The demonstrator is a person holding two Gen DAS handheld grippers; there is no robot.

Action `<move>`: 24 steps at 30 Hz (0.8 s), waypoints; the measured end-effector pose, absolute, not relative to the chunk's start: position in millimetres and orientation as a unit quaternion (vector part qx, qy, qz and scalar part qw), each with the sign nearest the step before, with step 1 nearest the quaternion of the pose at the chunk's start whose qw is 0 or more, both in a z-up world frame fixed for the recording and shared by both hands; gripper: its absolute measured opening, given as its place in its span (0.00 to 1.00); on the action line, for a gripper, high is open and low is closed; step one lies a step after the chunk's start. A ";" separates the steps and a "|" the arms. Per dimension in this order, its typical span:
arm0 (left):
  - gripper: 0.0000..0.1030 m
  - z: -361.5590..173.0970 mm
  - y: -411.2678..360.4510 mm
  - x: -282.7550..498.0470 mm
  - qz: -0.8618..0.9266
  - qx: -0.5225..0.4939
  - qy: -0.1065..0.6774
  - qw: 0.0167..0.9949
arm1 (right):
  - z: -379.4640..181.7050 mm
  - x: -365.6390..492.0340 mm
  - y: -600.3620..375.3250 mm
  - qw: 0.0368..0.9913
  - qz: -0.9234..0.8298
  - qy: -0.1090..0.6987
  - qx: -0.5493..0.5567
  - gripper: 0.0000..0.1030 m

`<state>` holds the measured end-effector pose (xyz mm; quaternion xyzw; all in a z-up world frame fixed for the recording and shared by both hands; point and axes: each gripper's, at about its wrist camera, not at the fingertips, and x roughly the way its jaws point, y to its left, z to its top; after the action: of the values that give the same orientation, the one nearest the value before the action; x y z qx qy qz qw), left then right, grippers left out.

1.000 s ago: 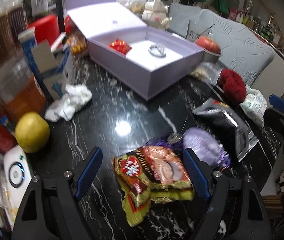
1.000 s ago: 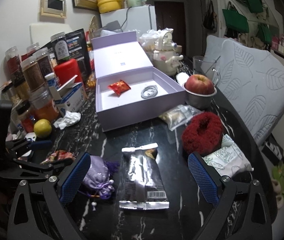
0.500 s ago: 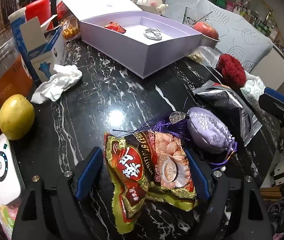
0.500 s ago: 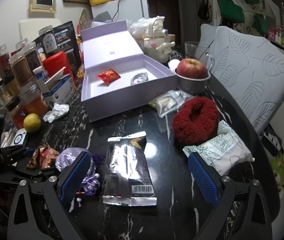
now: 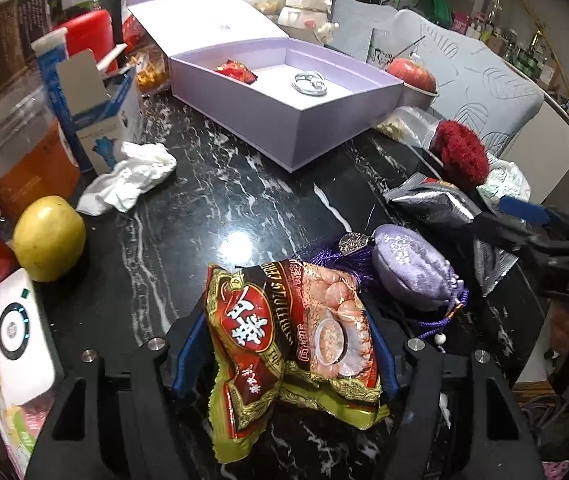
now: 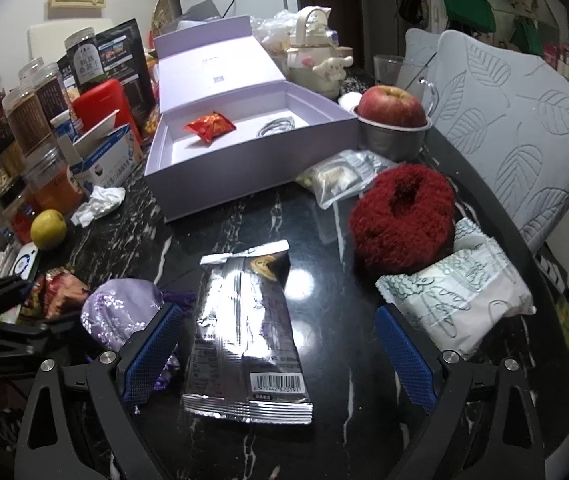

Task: Organize soft objects

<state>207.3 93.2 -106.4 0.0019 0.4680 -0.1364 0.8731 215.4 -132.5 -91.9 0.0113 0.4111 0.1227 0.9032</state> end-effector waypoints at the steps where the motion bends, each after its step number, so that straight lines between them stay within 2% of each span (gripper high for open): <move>1: 0.66 -103.3 94.3 205.4 -0.137 -0.001 0.466 0.874 | -94.3 216.5 -131.5 0.902 0.126 0.414 0.011 0.92; 5: 0.66 -90.8 99.3 197.2 -0.138 -0.012 0.455 0.880 | -101.6 220.3 -127.1 0.897 0.133 0.422 0.011 0.86; 12: 0.66 -77.0 106.1 189.5 -0.132 -0.020 0.444 0.886 | -113.8 230.1 -119.5 0.887 0.151 0.436 0.012 0.84; 16: 0.66 -74.4 106.6 186.0 -0.135 -0.024 0.441 0.887 | -117.1 231.7 -113.9 0.887 0.149 0.437 -0.005 0.76; 20: 0.66 -83.6 104.6 187.8 -0.127 -0.016 0.451 0.883 | -117.6 230.1 -112.8 0.890 0.139 0.433 -0.026 0.56; 24: 0.66 -94.5 108.2 185.8 -0.122 -0.027 0.463 0.878 | -117.3 227.9 -116.6 0.891 0.140 0.432 -0.021 0.55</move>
<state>185.8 108.2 -94.5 -0.0274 0.4628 -0.1220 0.8776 227.9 -116.6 -117.3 -0.0215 0.4316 0.1400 0.8909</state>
